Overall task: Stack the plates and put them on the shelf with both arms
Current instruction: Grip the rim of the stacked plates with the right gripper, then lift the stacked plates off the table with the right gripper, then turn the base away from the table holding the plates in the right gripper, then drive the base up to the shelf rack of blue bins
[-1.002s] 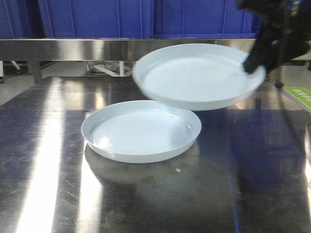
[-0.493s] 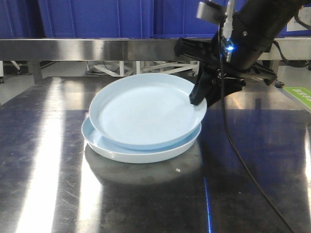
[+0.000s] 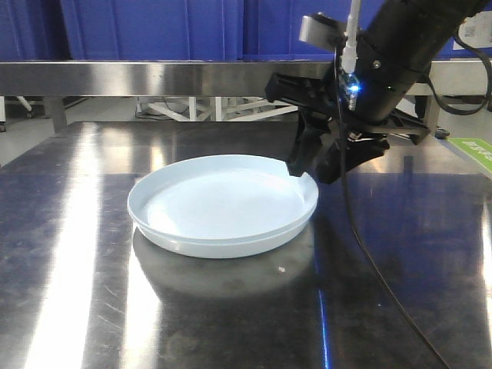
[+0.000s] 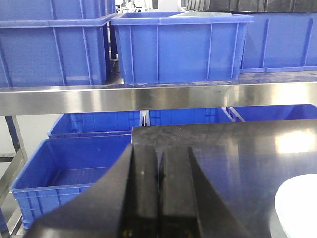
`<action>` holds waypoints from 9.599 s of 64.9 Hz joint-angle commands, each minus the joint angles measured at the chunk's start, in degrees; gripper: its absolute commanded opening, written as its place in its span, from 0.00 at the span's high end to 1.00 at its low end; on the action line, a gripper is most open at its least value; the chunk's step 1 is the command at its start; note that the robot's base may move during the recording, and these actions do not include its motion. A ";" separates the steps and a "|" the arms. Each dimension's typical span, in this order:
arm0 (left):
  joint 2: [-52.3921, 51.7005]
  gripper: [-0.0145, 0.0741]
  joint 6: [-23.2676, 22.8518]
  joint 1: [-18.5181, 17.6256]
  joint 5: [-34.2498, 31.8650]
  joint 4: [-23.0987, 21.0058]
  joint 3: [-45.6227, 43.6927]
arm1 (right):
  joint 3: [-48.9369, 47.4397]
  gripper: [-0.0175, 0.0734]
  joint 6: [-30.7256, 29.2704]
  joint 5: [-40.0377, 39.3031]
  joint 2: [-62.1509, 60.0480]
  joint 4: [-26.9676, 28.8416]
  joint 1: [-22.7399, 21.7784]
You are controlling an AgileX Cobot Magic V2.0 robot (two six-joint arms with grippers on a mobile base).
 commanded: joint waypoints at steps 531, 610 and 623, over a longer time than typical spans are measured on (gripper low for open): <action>0.25 0.74 0.05 0.00 -4.58 -0.02 -1.71 | 53.29 0.74 -2.59 -42.29 -77.68 -15.28 -2.24; 0.36 0.74 0.05 0.00 -4.58 -0.02 -1.71 | 53.29 0.74 -2.59 -42.29 -77.68 -15.28 -2.24; 0.36 0.74 0.05 0.00 -4.58 -0.02 -1.71 | 53.29 0.74 -2.59 -42.29 -77.68 -15.28 -2.24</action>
